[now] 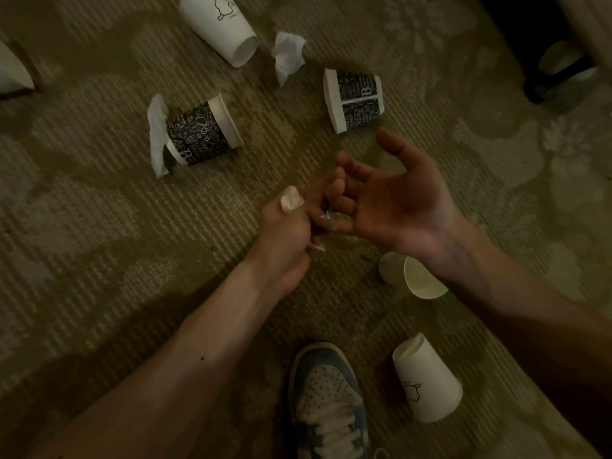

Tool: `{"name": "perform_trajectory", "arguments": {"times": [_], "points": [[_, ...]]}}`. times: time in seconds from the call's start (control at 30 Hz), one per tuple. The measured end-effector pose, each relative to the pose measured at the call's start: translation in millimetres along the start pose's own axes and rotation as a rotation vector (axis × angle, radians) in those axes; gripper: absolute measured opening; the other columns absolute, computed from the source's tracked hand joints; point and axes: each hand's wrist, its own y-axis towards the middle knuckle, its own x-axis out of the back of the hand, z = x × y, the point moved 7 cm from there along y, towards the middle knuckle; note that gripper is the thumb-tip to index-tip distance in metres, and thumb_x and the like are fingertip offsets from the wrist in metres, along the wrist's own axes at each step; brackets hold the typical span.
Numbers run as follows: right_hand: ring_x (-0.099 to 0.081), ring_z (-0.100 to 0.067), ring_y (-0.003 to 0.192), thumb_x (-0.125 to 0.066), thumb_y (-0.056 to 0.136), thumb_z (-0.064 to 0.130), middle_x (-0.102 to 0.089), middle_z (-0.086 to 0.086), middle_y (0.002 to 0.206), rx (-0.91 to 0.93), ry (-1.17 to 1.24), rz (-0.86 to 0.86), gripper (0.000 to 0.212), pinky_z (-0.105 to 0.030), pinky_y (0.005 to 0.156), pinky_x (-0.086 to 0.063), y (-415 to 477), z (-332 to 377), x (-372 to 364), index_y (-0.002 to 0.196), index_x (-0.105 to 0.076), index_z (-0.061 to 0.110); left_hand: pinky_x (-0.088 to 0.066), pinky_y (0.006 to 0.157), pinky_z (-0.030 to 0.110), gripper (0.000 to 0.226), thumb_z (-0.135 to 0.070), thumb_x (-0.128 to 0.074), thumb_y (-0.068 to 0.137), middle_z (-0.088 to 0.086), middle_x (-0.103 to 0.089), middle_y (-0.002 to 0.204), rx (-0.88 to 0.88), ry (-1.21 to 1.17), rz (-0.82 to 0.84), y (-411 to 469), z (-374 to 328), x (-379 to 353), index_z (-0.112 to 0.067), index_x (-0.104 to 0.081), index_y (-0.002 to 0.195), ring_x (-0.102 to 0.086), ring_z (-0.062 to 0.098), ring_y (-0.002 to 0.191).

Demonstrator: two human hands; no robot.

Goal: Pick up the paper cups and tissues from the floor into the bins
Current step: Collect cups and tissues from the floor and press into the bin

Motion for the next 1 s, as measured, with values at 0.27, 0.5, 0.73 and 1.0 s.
{"name": "perform_trajectory", "arguments": {"times": [0.27,0.5,0.73,1.0], "points": [[-0.058,-0.037,0.123,-0.052,0.091,0.049,-0.067,-0.019,0.119,0.038,-0.08,0.04,0.056,-0.069,0.097,-0.041,-47.9,22.8,24.3,0.131,-0.051,0.009,-0.053,0.055,0.023,0.013,-0.017,-0.067,0.092,0.003,-0.068,0.083,-0.14,0.318,-0.081,-5.8,8.7,-15.1,-0.011,-0.065,0.104,-0.064,0.006,0.065],[-0.071,-0.031,0.1,-0.056,0.088,0.031,-0.068,-0.024,0.114,0.073,-0.339,-0.205,0.036,-0.046,0.071,-0.059,-58.1,28.0,52.8,0.113,-0.053,0.006,-0.061,0.074,0.044,0.013,-0.014,-0.06,0.097,0.005,-0.074,0.088,-0.238,0.566,-0.077,1.0,21.8,-37.9,-0.018,-0.07,0.09,-0.072,0.022,0.086],[-0.075,-0.023,0.086,-0.06,0.082,0.03,-0.075,-0.01,0.095,0.233,-0.456,-0.358,0.028,-0.03,0.058,-0.06,-93.0,70.5,81.0,0.1,-0.068,0.01,-0.055,0.065,0.023,0.014,-0.019,-0.065,0.095,-0.01,-0.067,0.077,-0.334,0.646,-0.244,12.6,-4.1,-17.9,-0.027,-0.067,0.083,-0.064,0.003,0.073],[-0.065,-0.003,0.102,-0.077,0.054,0.053,-0.064,0.014,0.115,0.217,-1.233,-0.48,0.06,-0.027,0.077,-0.057,-101.7,57.2,120.8,0.112,-0.065,0.044,-0.035,0.046,0.014,0.04,-0.027,-0.067,0.093,-0.002,-0.046,0.055,-0.406,0.883,0.003,9.3,14.0,-35.0,-0.005,-0.056,0.062,-0.042,0.005,0.049]]}}
